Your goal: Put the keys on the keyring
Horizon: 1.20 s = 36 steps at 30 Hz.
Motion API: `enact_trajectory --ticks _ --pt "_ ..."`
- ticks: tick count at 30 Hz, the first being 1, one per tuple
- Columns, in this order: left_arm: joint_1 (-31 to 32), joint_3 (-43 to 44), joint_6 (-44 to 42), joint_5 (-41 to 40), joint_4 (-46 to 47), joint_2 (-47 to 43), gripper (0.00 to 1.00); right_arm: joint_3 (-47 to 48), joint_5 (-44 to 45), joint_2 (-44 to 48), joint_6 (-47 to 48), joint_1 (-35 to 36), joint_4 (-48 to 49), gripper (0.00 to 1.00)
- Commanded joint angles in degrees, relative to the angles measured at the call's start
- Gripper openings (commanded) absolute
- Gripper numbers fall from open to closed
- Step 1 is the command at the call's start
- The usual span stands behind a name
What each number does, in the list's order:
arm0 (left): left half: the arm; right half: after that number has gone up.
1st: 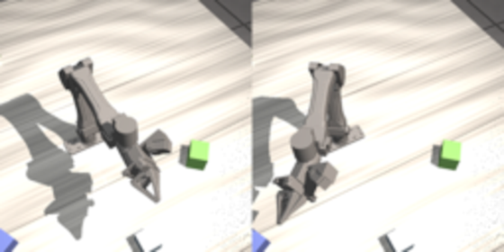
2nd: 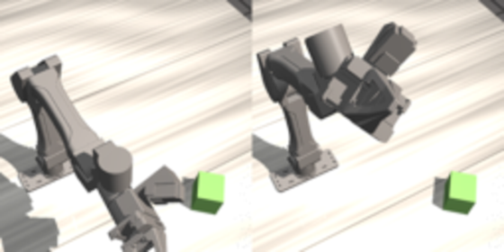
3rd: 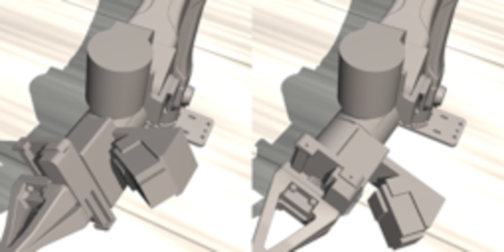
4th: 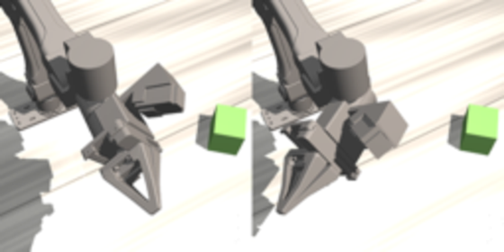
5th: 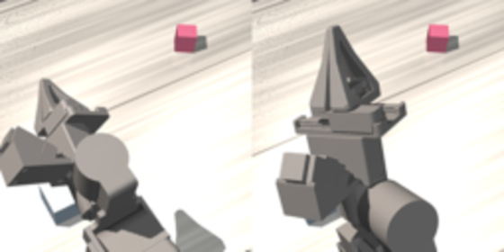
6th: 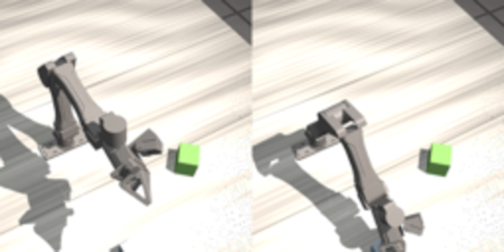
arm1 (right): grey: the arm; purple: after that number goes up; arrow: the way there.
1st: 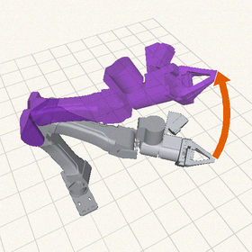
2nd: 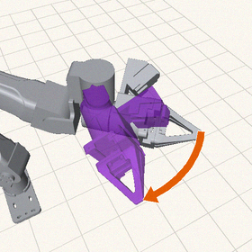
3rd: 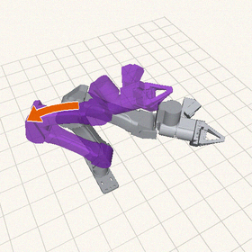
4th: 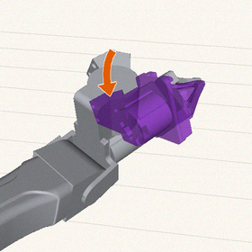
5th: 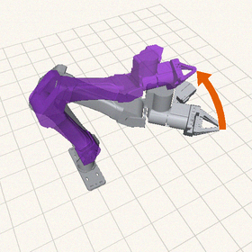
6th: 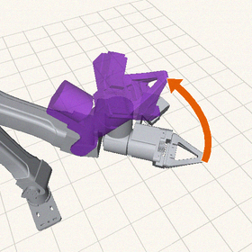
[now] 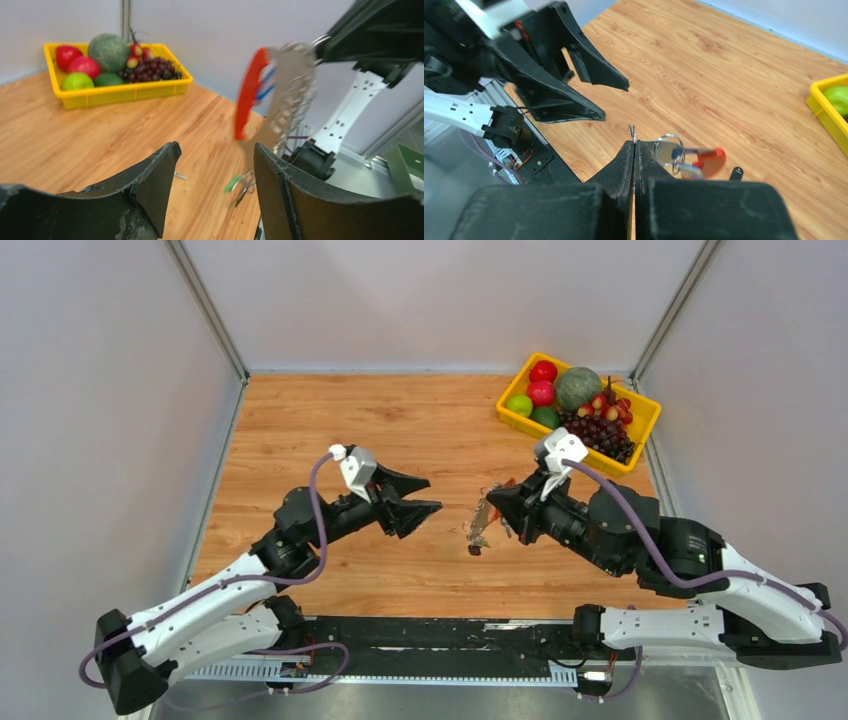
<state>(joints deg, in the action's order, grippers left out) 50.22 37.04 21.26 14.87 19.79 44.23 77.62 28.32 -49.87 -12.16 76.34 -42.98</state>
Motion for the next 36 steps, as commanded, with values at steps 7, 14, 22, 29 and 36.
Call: enact_trajectory --ticks 7,14,22,29,36 --pt "0.0 2.3 -0.6 -4.2 9.1 19.1 0.67 3.7 7.3 4.3 -5.0 0.1 -5.0 0.00" --pt "-0.7 8.0 2.0 1.7 12.1 37.2 0.68 7.1 12.9 4.6 -7.5 0.1 -9.0 0.00" --pt "-1.6 17.7 4.5 15.6 16.4 56.9 0.66 8.6 13.7 7.0 -8.6 0.1 -10.3 0.00" --pt "-1.5 30.0 -0.4 16.9 6.6 69.8 0.65 8.6 11.9 8.4 -7.9 0.1 -10.3 0.00" --pt "-0.8 38.3 -5.4 15.4 -3.9 76.1 0.65 6.9 11.4 8.9 -7.3 0.1 -9.8 0.00"
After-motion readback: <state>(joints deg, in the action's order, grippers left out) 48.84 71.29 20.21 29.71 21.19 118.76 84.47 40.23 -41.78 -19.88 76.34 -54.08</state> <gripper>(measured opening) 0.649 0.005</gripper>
